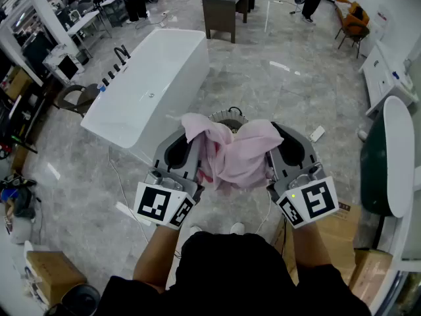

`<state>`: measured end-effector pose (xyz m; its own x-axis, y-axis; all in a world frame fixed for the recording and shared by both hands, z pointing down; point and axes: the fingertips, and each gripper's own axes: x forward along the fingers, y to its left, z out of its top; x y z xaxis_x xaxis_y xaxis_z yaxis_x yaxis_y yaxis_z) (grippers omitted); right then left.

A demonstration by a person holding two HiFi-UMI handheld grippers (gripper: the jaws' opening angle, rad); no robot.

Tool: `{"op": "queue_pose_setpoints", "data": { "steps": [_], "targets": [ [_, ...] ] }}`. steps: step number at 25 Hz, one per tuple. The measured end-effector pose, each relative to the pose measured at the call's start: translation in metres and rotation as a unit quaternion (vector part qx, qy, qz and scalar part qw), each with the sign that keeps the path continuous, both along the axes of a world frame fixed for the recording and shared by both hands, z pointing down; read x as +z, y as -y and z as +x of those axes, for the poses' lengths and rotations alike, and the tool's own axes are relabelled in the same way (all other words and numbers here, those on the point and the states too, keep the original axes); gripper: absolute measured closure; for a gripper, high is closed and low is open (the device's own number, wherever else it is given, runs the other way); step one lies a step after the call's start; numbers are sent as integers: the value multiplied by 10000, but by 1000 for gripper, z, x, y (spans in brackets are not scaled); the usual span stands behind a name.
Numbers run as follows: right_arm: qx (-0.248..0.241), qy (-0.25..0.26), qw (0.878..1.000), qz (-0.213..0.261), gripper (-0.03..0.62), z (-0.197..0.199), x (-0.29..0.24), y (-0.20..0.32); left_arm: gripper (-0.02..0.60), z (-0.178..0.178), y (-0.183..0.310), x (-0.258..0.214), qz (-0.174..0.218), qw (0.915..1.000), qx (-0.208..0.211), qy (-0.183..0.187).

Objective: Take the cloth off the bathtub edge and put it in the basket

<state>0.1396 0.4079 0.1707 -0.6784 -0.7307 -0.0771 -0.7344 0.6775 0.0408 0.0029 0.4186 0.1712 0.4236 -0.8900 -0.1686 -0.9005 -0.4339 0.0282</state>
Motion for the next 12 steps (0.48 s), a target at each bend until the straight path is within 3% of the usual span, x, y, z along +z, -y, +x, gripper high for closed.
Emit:
{"op": "queue_pose_setpoints", "data": {
  "steps": [12],
  "targets": [
    [-316,-127,9994,69,548,-11,2,21,557,4,25,3,-98,9997,-206,81]
  ]
}}
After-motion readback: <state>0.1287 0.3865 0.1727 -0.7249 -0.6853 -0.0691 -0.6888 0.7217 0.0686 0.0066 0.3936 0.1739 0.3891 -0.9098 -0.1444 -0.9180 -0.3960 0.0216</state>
